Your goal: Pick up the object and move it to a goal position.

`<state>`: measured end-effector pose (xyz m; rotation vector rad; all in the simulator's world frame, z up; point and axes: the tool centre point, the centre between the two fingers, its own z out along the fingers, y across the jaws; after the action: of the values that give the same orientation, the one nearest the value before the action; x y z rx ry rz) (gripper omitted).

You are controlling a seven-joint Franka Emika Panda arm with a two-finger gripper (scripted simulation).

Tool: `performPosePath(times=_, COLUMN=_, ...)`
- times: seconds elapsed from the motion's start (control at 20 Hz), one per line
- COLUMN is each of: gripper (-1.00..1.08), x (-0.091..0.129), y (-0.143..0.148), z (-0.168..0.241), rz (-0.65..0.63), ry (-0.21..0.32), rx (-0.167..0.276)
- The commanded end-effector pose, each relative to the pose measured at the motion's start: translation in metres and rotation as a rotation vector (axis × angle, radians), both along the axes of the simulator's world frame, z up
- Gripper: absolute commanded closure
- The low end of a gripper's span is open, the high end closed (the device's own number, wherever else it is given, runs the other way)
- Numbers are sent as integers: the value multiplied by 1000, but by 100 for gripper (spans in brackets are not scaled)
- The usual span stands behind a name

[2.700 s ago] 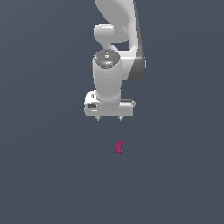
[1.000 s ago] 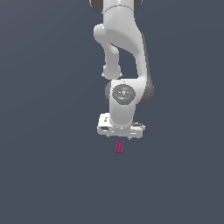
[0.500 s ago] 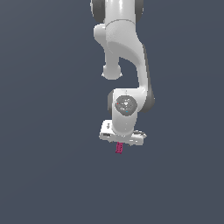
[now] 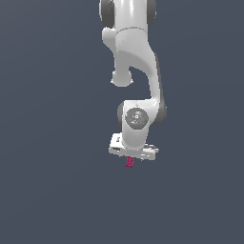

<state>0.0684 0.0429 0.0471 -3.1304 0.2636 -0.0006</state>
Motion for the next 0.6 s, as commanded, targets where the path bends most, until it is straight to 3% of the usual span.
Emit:
performPosePath(times=0.0, gripper=-92, x=-1, y=0, z=-14, rz=-1, ry=1, rx=0)
performPosePath(times=0.45, gripper=-92, x=1, y=0, z=-35, rz=-2, ry=0, rx=0)
performPosePath(times=0.5, gripper=108, x=1, y=0, z=-35, rz=-2, ry=0, rx=0)
performPosePath(times=0.55, gripper=108, x=1, y=0, z=-35, rz=-2, ry=0, rx=0)
